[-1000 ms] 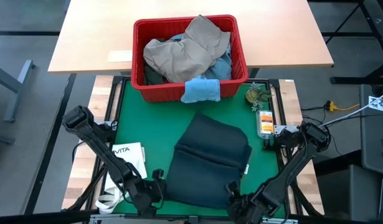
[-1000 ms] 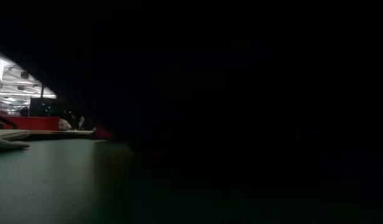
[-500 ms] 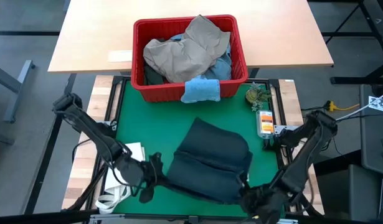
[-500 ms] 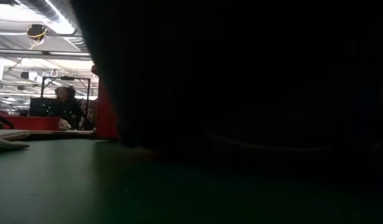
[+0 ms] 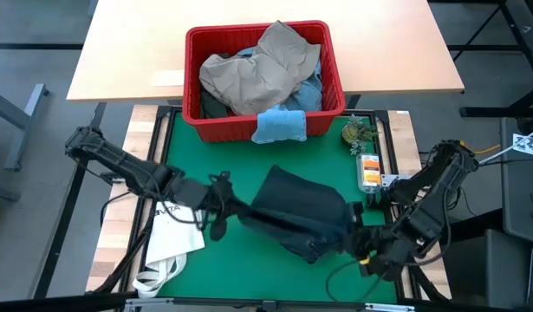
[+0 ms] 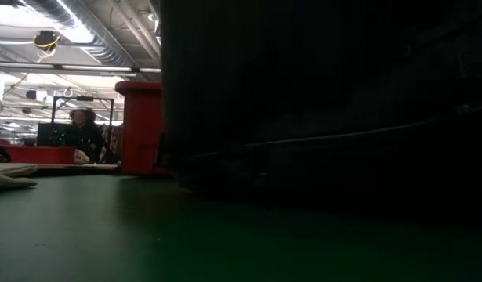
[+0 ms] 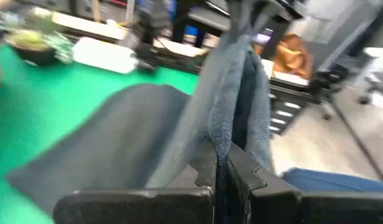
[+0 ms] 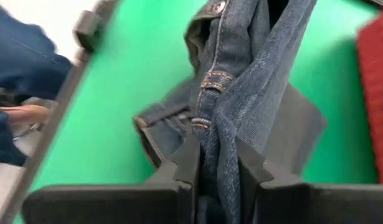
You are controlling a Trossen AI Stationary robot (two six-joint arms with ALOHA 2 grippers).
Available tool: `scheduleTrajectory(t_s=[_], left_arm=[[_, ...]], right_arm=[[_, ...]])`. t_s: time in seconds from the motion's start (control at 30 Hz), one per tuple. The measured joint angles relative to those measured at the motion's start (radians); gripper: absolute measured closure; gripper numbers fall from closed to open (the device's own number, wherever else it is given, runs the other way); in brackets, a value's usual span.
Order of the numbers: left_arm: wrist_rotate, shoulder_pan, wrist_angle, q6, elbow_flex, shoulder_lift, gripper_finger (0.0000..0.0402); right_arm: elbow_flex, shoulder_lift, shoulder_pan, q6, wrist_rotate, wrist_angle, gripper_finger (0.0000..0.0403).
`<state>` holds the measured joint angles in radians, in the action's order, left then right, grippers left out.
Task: Fold Laundry from Bin
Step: Fold the dark blue pants
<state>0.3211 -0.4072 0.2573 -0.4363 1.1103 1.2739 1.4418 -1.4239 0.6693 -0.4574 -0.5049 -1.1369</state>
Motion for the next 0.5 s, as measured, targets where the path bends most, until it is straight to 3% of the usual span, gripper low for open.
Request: scheduleTrajectory(t_s=[0.27, 0.5], left_arm=[[-0.026, 0.181, -0.002, 0.098, 0.001, 0.008, 0.0399], [-0.141, 0.342, -0.040, 0.135, 0.003, 0.102, 0.0399]], right_arm=[[-0.068, -0.005, -0.025, -0.165, 0.043, -0.060, 0.0350], [-0.143, -0.005, -0.065, -0.247, 0.067, -0.079, 0.0350]])
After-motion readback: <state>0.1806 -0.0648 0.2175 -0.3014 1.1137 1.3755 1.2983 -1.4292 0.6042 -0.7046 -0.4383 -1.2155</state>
